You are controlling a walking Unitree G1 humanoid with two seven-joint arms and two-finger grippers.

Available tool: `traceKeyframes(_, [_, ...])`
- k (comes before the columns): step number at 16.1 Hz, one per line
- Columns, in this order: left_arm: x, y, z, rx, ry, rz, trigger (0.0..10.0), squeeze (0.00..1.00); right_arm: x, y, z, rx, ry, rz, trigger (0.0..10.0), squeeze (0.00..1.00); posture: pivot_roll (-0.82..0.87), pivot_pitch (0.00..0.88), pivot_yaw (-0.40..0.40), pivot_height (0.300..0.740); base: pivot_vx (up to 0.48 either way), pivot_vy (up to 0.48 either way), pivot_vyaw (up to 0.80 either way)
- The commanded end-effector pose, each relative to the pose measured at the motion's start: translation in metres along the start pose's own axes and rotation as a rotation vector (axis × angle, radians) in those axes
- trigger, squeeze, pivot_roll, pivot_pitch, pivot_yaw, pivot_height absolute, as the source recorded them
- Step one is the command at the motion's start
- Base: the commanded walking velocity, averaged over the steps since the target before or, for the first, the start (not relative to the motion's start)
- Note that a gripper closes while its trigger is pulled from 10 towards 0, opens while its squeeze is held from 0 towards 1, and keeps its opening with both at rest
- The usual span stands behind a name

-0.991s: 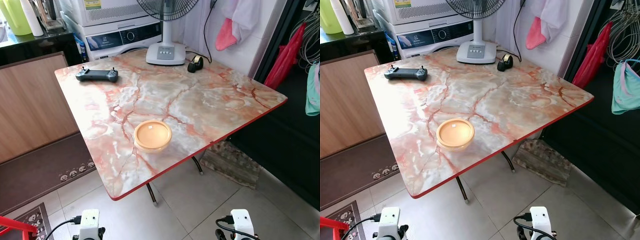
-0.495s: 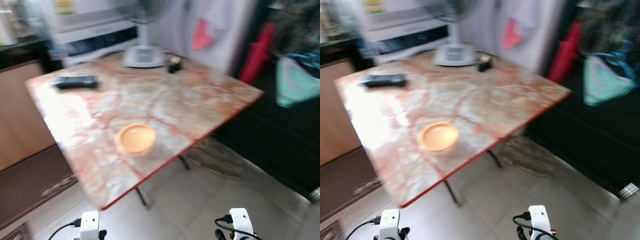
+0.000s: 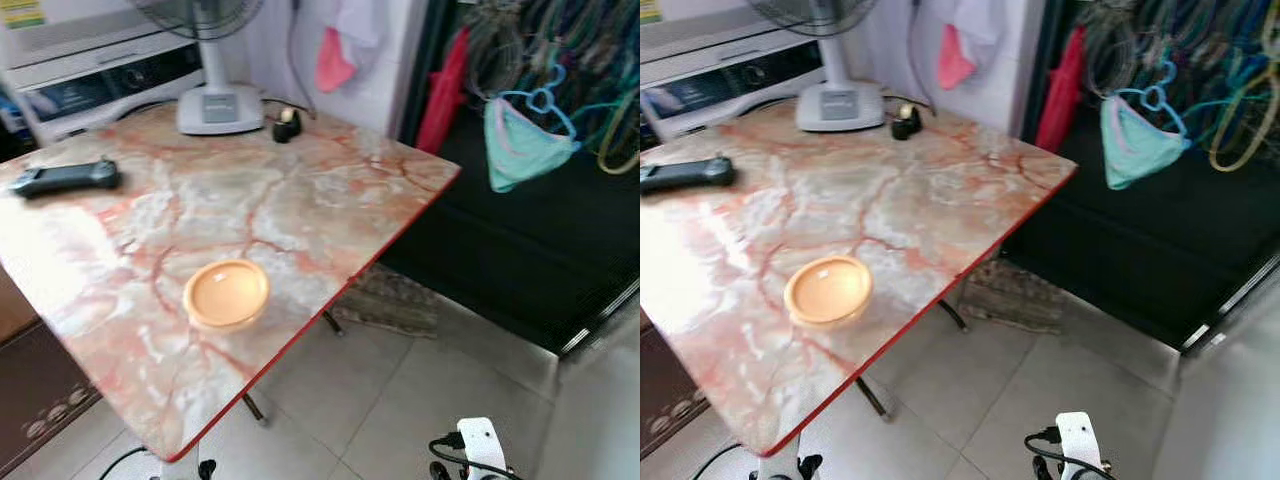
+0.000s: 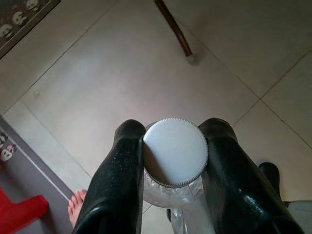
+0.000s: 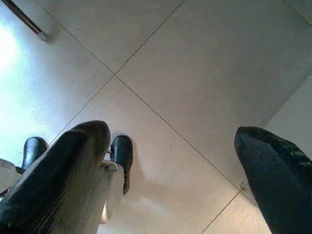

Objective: Restocking fridge

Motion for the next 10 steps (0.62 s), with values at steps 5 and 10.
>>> traceKeyframes(5, [-0.0022, -0.0059, 0.0008, -0.029, 0.013, 0.026, 10.0, 0.0, 0.0013, -0.0006, 0.0003, -0.003, 0.001, 0.004, 10.0, 0.0, 0.1, 0.0, -0.045, 0.74, 0.0, 0.0, -0.46])
traceKeyframes(10, [-0.002, -0.0052, 0.0004, -0.035, 0.011, 0.003, 10.0, 0.0, 0.0015, -0.0002, 0.0003, -0.001, -0.001, -0.001, 10.0, 0.0, 0.1, 0.0, -0.045, 0.74, 0.0, 0.0, 0.0])
Point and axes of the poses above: a point about 5 cm out from each wrist's last joint towards the gripper, its own z axis pointing back from the gripper into the wrist, its own y axis along the axis of the wrist's last joint, x = y × z, the point moved 2 cm from there along -z, pointing out of the wrist towards the gripper, and after that the axes turned 8 degrees about z, right-handed, at the moved point
